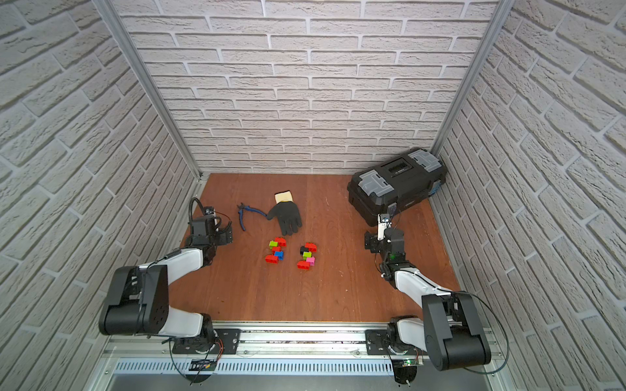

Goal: Assemble the letter s with lego
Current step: Reset both arms

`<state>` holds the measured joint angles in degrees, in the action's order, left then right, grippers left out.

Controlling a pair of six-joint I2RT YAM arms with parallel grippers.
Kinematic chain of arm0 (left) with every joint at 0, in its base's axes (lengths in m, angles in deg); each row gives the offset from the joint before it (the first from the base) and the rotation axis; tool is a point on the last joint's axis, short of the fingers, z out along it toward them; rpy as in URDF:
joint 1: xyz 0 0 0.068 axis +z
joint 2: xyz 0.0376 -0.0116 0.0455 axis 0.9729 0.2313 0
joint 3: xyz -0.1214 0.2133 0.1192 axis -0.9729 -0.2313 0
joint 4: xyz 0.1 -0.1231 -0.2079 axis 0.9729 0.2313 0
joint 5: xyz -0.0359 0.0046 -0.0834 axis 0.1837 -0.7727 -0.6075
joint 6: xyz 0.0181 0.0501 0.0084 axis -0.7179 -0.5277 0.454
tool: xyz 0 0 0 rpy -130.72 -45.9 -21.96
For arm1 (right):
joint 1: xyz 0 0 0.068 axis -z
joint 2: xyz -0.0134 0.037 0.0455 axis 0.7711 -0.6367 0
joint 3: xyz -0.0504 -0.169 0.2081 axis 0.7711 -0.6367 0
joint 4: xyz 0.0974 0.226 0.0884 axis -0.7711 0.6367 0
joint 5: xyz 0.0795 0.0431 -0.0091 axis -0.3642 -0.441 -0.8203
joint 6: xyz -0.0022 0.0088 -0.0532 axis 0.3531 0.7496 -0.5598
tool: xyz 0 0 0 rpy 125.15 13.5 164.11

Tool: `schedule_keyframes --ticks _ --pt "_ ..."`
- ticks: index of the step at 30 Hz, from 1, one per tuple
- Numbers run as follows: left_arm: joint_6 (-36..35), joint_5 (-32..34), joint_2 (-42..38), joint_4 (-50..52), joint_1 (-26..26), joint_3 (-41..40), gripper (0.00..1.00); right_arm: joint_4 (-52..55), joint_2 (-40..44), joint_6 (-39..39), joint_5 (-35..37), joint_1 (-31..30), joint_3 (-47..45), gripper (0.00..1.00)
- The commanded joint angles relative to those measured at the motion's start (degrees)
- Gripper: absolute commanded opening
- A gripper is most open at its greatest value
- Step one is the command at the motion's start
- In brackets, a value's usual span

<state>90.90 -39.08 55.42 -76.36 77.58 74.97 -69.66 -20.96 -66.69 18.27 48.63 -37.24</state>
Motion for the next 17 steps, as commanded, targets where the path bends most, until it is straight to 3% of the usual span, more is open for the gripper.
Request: schedule_keyframes --ticks 1,5,17 --pt "-1.2 -0.4 0.8 -10.4 0.4 -1.3 0.98 -10.5 -1.7 -0.8 -0.2 1.0 -0.5 0.94" --pt "-1.5 -3.2 2.5 -13.9 0.4 -1.7 0.98 -15.8 -5.5 1.2 -4.7 2.6 -0.9 0.95" --pt "-3.3 -6.8 3.0 -17.5 0.3 -3.4 0.98 -22.2 -10.1 1.1 -7.3 3.1 -2.1 1.0"
